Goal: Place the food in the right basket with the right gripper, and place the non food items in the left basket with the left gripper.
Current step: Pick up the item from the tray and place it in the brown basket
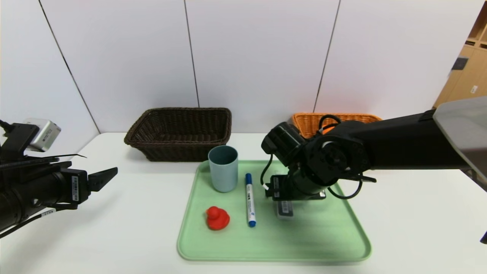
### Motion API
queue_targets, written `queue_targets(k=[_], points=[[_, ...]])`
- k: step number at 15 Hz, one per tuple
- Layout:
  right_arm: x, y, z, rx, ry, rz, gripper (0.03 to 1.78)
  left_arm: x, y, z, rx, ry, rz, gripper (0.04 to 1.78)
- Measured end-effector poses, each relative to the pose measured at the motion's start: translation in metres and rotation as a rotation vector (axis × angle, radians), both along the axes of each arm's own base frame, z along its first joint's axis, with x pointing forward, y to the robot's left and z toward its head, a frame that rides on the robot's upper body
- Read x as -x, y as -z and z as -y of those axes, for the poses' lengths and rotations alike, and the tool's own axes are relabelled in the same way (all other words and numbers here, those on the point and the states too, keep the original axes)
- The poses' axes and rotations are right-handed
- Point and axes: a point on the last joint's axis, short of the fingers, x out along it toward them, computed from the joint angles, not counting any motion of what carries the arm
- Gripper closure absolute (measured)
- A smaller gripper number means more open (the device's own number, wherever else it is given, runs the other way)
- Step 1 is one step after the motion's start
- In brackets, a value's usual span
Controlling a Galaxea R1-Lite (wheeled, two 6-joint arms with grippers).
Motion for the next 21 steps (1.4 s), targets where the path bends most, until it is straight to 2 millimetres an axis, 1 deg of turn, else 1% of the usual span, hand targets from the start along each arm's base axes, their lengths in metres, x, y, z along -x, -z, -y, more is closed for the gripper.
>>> queue_targets(k=[1,3,5,7,8,13,14,16,18,20,21], points=[[0.000,0.000,0.000,-0.005,-0.003,0.006,0.38,0.000,0.000,0.000,0.000,-0.001,0.000,0.13],[0.000,0.001,0.000,-0.004,-0.004,0.005,0.65,0.000,0.000,0.000,0.000,-0.001,0.001,0.13],[0.001,0.000,0.000,-0.005,-0.006,0.005,0.87,0.000,0.000,0.000,0.000,0.000,0.001,0.13],[0.001,0.000,0.000,-0.006,-0.007,0.005,1.04,0.000,0.000,0.000,0.000,0.000,0.002,0.13],[0.002,-0.001,-0.001,-0.008,-0.009,0.006,1.27,0.000,-0.001,0.000,0.000,0.000,0.003,0.13],[0.005,-0.003,0.000,-0.010,-0.013,0.010,1.27,0.000,0.000,0.000,0.000,-0.001,0.002,0.13],[0.006,-0.006,0.001,-0.013,-0.014,0.014,1.27,0.000,0.000,0.000,0.001,-0.001,0.002,0.13],[0.010,-0.017,0.002,-0.020,-0.017,0.049,1.27,0.000,0.000,0.000,0.001,-0.002,0.001,0.13],[0.018,-0.036,0.004,-0.030,-0.030,0.111,1.27,0.001,0.000,0.000,0.000,-0.001,0.000,0.13],[0.037,-0.079,0.011,-0.079,-0.109,0.250,1.27,0.001,0.001,0.000,0.000,0.000,-0.001,0.13],[0.038,-0.088,0.010,-0.095,-0.143,0.313,1.27,0.002,0.001,0.000,0.001,0.000,-0.001,0.13]])
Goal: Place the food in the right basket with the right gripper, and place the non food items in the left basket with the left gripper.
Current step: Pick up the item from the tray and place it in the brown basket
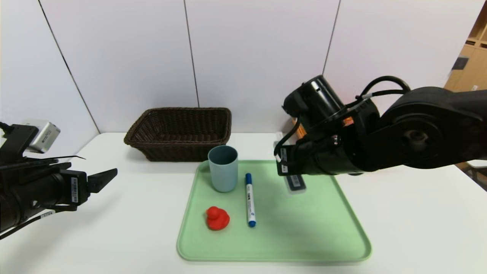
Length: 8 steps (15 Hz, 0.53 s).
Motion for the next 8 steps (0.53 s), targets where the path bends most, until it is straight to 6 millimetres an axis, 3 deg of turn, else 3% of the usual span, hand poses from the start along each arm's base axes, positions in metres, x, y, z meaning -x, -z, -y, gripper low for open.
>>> queue_targets(k=[5,8], points=[[-0.015,-0.037,-0.016,-0.074,-0.179,0.411,1.27,0.011,-0.001,0.000,-0.005,0.003,0.021,0.13],[-0.033,-0.044,-0.035,-0.120,-0.286,0.676,1.27,0.019,-0.003,0.000,-0.005,0.002,0.039,0.13]])
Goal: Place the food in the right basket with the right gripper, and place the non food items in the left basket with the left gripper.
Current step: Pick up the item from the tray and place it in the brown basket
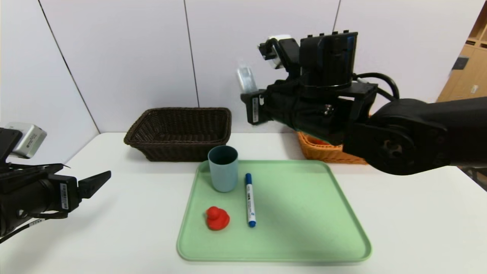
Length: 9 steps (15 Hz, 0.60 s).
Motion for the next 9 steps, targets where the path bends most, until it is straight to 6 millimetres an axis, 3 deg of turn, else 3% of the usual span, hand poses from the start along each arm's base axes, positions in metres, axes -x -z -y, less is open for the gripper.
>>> queue_targets(k=[4,9], points=[[-0.020,-0.003,-0.027,-0.104,-0.101,0.194,1.27,0.006,-0.001,-0.002,-0.002,-0.007,0.014,0.13],[-0.055,0.007,-0.062,-0.170,-0.094,0.337,1.27,0.008,0.001,-0.002,-0.002,-0.006,0.008,0.13]])
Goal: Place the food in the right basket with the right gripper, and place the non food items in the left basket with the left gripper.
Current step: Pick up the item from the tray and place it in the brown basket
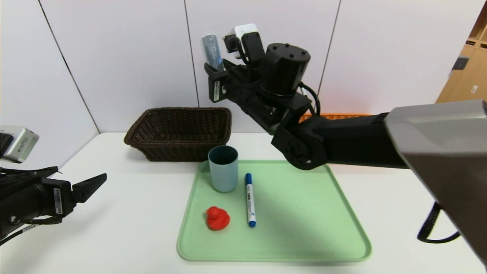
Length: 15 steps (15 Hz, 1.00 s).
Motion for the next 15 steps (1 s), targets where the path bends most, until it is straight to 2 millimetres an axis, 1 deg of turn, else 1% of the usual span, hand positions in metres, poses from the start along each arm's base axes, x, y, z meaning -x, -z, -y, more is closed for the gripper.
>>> queue_targets(k=[2,5,7,10,13,14,15], points=[[-0.014,0.015,-0.013,0.020,0.012,0.027,1.27,0.000,0.001,0.000,0.001,0.000,-0.004,0.13],[-0.030,0.052,-0.028,0.084,0.011,-0.012,1.27,0.000,0.003,0.000,0.001,0.000,-0.011,0.13],[-0.035,0.071,-0.034,0.113,0.006,-0.040,1.27,-0.001,0.004,0.000,0.001,0.000,-0.014,0.13],[-0.039,0.088,-0.037,0.142,0.009,-0.074,1.27,-0.002,0.005,0.000,0.001,0.000,-0.021,0.13],[-0.043,0.096,-0.037,0.167,0.024,-0.105,1.27,-0.003,0.007,0.000,0.002,-0.001,-0.029,0.13],[-0.044,0.097,-0.036,0.172,0.026,-0.112,1.20,-0.004,0.008,0.000,0.002,-0.002,-0.034,0.13],[-0.044,0.097,-0.036,0.170,0.027,-0.111,1.07,-0.004,0.008,0.000,0.002,-0.002,-0.037,0.13]])
